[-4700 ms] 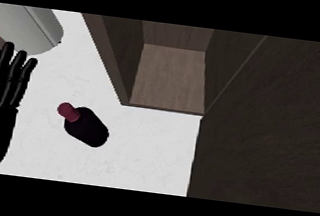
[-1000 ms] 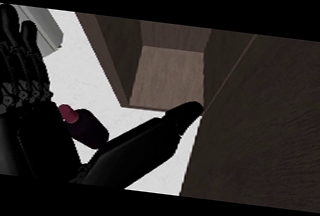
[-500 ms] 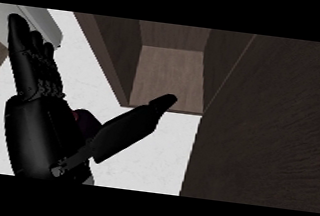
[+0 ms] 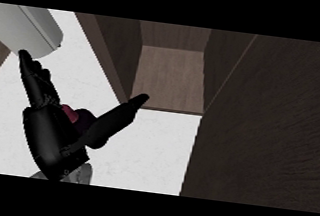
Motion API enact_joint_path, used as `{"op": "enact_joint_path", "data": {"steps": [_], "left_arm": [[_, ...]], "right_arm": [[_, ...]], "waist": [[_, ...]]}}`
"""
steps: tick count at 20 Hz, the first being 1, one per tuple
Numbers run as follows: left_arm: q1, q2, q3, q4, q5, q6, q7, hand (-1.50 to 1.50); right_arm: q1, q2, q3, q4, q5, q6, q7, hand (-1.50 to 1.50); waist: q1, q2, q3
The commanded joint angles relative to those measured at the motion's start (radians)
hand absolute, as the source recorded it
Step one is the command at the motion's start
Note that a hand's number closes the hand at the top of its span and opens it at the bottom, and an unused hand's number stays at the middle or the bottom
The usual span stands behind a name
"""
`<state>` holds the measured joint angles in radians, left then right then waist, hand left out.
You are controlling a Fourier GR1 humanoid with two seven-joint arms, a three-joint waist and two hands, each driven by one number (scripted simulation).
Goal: Pick up the wine, place it into the cabinet and close the cabinet
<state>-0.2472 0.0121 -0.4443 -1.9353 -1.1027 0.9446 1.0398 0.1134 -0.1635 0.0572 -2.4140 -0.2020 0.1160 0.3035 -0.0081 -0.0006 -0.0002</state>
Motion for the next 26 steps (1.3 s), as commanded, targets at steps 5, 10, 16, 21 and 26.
{"op": "enact_joint_path", "data": {"steps": [5,10,16,21,26], "left_arm": [[0.157,0.078,-0.004,0.043,0.166,0.194,-0.137,-1.50],[0.240,0.103,-0.042,0.047,0.269,0.258,-0.221,-1.50],[0.327,0.249,-0.091,0.057,0.494,0.398,-0.389,-1.50],[0.334,0.288,-0.137,0.118,0.650,0.476,-0.519,-1.50],[0.324,0.299,-0.151,0.167,0.790,0.522,-0.603,-1.50]], "right_arm": [[0.047,-0.002,-0.048,-0.103,-0.139,0.048,0.057,-1.50],[0.046,0.008,-0.073,-0.097,-0.158,0.064,0.063,-1.50],[-0.004,0.047,-0.049,0.007,-0.114,0.083,0.006,-1.50],[0.019,0.031,-0.071,-0.066,-0.167,0.093,0.071,-1.50],[0.090,0.055,-0.069,-0.086,-0.170,0.127,0.030,-1.50]], "waist": [[-0.001,0.000,0.000],[0.002,-0.001,0.000],[0.008,0.000,-0.001],[0.004,0.000,-0.002],[-0.004,-0.002,-0.003]]}}
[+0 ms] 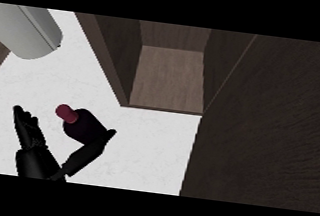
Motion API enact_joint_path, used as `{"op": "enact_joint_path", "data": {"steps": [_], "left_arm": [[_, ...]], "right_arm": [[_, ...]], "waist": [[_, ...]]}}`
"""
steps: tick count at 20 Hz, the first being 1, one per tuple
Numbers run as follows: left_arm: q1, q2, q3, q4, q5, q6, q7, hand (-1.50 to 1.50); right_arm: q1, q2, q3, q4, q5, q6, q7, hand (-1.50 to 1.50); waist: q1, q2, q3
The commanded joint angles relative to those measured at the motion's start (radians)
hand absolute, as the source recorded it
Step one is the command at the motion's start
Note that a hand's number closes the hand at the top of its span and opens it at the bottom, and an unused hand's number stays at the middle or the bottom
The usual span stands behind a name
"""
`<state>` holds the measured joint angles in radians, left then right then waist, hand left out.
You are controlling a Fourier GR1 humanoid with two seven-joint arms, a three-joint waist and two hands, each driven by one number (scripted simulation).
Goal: Pick up the wine, place it into the cabinet and close the cabinet
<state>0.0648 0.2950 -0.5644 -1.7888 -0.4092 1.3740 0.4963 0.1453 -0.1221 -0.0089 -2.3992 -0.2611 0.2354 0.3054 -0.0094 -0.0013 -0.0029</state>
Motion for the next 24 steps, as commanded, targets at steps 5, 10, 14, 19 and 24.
{"op": "enact_joint_path", "data": {"steps": [5,10,14,19,24], "left_arm": [[0.031,0.017,-0.043,0.047,0.195,0.103,-0.170,-1.50],[0.040,-0.033,-0.047,0.087,0.287,0.062,-0.292,-1.50],[0.046,-0.022,0.026,0.079,0.392,-0.063,-0.392,-1.50],[0.010,-0.089,0.182,0.167,0.549,-0.233,-0.535,-1.50],[0.078,-0.240,0.291,0.317,0.679,-0.423,-0.833,-1.50]], "right_arm": [[0.050,0.013,-0.026,-0.100,-0.125,0.007,0.034,-1.50],[0.023,0.010,0.009,-0.103,-0.080,0.007,0.059,-1.50],[0.008,0.022,0.011,-0.083,-0.088,-0.008,0.068,-1.50],[0.008,0.014,-0.005,-0.088,-0.094,-0.005,0.066,-1.50],[0.016,0.045,0.062,-0.106,-0.025,-0.019,0.061,-1.50]], "waist": [[-0.001,-0.002,-0.002],[0.004,-0.002,-0.003],[0.008,-0.002,-0.003],[0.004,-0.001,-0.003],[0.007,-0.001,-0.001]]}}
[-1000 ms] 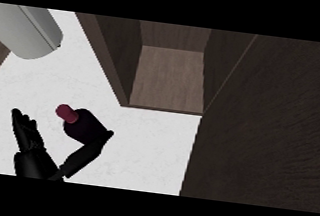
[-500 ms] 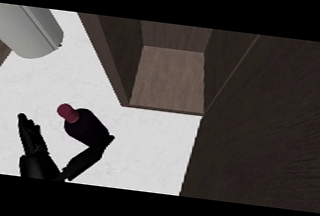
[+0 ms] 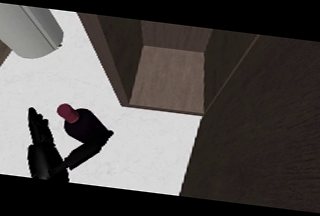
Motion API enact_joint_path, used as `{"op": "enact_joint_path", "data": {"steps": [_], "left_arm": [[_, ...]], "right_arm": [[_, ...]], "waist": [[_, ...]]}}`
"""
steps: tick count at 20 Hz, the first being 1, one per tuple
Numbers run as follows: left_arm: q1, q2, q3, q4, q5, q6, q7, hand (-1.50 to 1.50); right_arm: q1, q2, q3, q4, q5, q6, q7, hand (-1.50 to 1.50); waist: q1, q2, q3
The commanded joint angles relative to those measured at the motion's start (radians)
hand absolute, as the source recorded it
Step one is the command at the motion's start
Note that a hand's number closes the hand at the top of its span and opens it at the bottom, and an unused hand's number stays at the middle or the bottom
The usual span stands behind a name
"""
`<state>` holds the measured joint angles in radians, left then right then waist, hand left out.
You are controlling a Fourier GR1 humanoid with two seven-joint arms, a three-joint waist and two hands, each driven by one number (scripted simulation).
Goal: Pick up the wine, place it into the cabinet and close the cabinet
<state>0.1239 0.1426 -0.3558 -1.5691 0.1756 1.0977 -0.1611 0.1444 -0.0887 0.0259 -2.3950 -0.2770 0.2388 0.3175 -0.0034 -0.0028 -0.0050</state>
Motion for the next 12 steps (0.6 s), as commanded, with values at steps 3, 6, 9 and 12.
{"op": "enact_joint_path", "data": {"steps": [3,6,9,12], "left_arm": [[0.000,-0.073,0.172,0.167,0.152,-0.253,-0.235,-1.50],[-0.042,-0.116,0.273,0.344,0.215,-0.361,-0.369,-1.50],[-0.093,-0.140,0.261,0.450,0.246,-0.372,-0.443,-1.50],[-0.136,-0.141,0.351,0.562,0.259,-0.465,-0.492,-1.50]], "right_arm": [[0.096,-0.018,-0.037,-0.154,-0.089,0.030,0.029,-1.50],[0.035,-0.032,-0.068,-0.143,-0.125,0.001,0.079,-1.50],[0.027,0.002,-0.005,-0.088,-0.046,0.015,0.035,-1.50],[0.003,-0.013,-0.020,-0.170,-0.066,-0.035,0.129,-1.50]], "waist": [[-0.007,0.000,0.004],[-0.008,0.002,0.003],[-0.004,0.003,0.004],[-0.005,0.003,0.004]]}}
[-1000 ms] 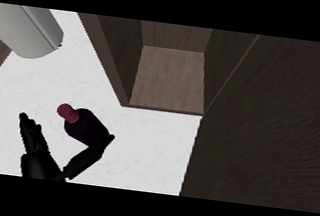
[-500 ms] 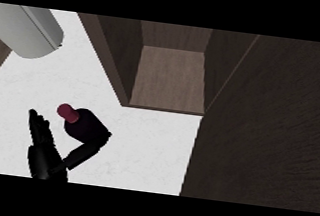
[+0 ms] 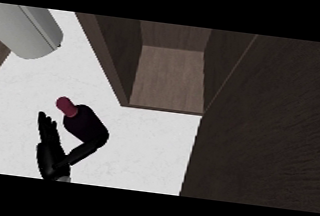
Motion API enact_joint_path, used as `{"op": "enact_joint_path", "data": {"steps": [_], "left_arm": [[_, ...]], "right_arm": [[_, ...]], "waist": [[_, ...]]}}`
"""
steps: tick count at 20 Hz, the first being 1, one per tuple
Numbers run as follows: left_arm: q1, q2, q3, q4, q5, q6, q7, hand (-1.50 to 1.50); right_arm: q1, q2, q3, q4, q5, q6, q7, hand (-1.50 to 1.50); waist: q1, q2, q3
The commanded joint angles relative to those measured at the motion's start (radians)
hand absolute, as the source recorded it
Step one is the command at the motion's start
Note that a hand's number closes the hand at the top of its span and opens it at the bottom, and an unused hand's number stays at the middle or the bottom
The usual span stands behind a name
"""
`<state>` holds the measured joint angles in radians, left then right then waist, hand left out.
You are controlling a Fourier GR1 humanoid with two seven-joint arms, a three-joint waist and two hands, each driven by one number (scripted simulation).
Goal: Pick up the wine, place it into the cabinet and close the cabinet
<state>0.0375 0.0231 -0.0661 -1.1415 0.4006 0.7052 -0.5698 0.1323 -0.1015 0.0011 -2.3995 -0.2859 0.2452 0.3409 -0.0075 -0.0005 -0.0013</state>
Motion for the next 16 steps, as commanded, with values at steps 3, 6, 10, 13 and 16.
{"op": "enact_joint_path", "data": {"steps": [3,6,10,13,16], "left_arm": [[-0.128,-0.022,0.111,0.273,0.143,-0.188,-0.179,-1.50],[-0.115,-0.023,0.002,0.299,0.285,-0.219,-0.272,1.50],[-0.209,-0.021,0.093,0.460,0.150,-0.322,-0.279,1.50],[-0.231,-0.023,0.051,0.519,0.171,-0.243,-0.344,1.50],[-0.280,-0.022,0.019,0.570,0.252,-0.230,-0.414,1.50]], "right_arm": [[0.029,0.008,-0.022,-0.084,-0.069,0.001,0.027,-1.50],[0.019,-0.004,-0.035,-0.059,-0.080,0.021,0.009,-1.50],[0.025,-0.006,-0.028,-0.110,-0.080,-0.003,0.060,-1.50],[0.021,0.035,0.055,-0.107,0.012,-0.018,0.032,-1.50],[0.004,-0.003,-0.006,-0.141,-0.065,-0.036,0.110,-1.50]], "waist": [[-0.005,0.001,0.000],[-0.006,0.001,-0.001],[-0.004,0.001,0.000],[-0.005,0.001,0.000],[-0.007,0.001,0.000]]}}
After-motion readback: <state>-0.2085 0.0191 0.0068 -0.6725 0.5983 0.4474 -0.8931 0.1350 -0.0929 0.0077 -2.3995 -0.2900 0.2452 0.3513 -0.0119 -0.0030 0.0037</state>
